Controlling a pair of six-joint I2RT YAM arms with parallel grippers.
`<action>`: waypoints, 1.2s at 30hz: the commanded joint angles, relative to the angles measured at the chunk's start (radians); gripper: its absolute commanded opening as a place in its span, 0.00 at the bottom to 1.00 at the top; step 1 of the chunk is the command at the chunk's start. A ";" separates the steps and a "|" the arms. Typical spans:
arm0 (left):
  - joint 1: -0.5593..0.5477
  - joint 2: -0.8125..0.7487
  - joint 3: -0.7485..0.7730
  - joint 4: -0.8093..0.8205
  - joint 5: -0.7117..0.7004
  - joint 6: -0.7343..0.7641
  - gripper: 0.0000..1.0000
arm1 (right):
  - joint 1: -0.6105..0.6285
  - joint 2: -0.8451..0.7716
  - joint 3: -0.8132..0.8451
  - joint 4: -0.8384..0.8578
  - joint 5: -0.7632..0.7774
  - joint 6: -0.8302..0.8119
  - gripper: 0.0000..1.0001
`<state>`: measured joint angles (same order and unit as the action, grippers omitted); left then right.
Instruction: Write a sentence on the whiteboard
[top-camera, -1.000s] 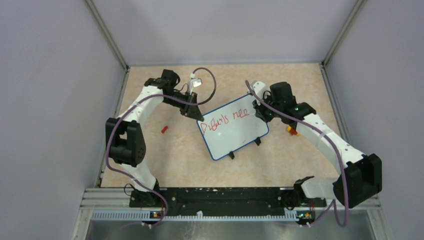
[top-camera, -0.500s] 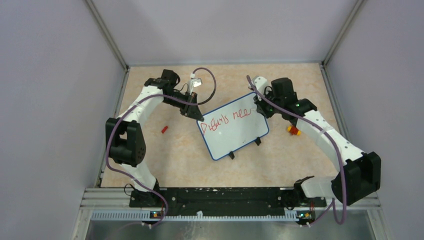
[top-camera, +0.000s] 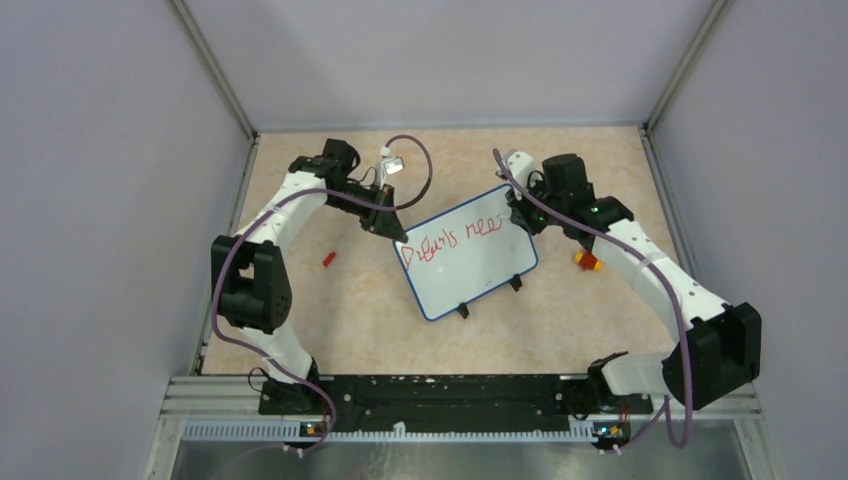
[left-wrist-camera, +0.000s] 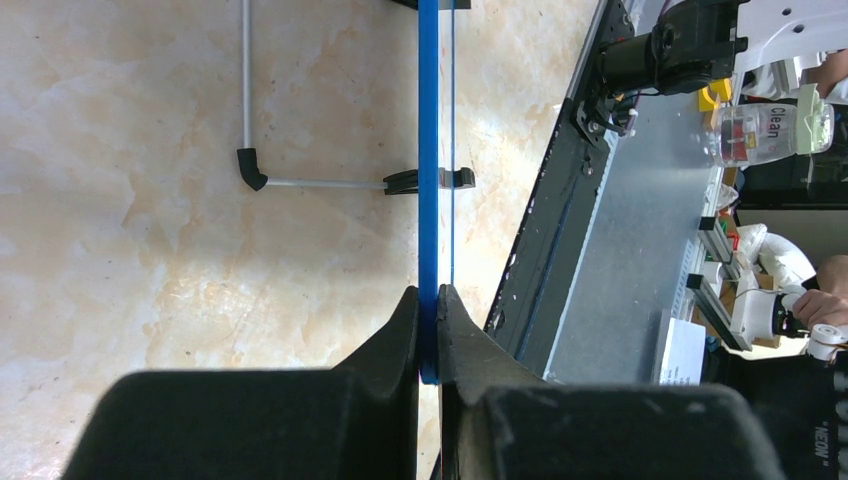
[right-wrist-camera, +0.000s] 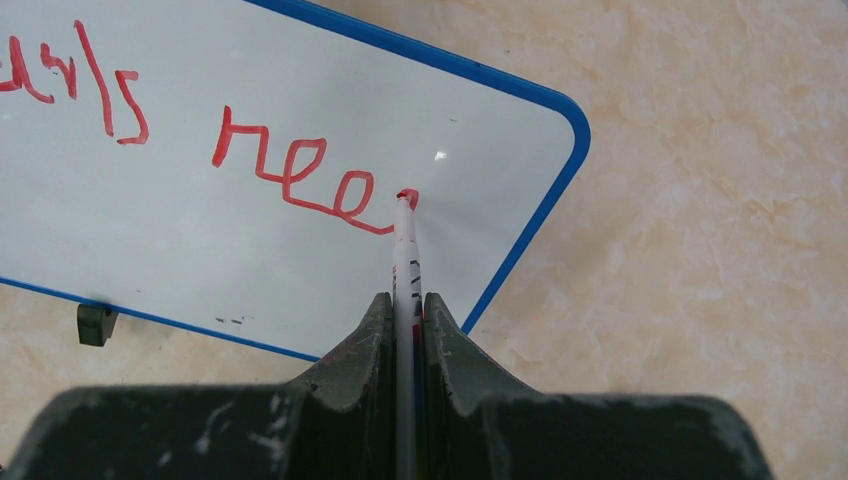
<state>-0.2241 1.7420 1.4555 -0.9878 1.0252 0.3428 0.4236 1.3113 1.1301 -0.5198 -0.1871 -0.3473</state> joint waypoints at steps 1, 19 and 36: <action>-0.004 0.004 -0.007 0.020 -0.009 0.019 0.00 | 0.009 -0.021 -0.042 0.024 -0.020 -0.002 0.00; -0.004 0.001 -0.012 0.023 -0.008 0.016 0.00 | -0.023 -0.014 0.020 0.047 0.038 0.000 0.00; -0.004 0.004 -0.014 0.026 -0.011 0.019 0.00 | -0.051 0.040 0.121 0.063 0.038 -0.001 0.00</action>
<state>-0.2237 1.7420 1.4506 -0.9878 1.0290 0.3405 0.3832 1.3449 1.2011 -0.4900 -0.1436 -0.3466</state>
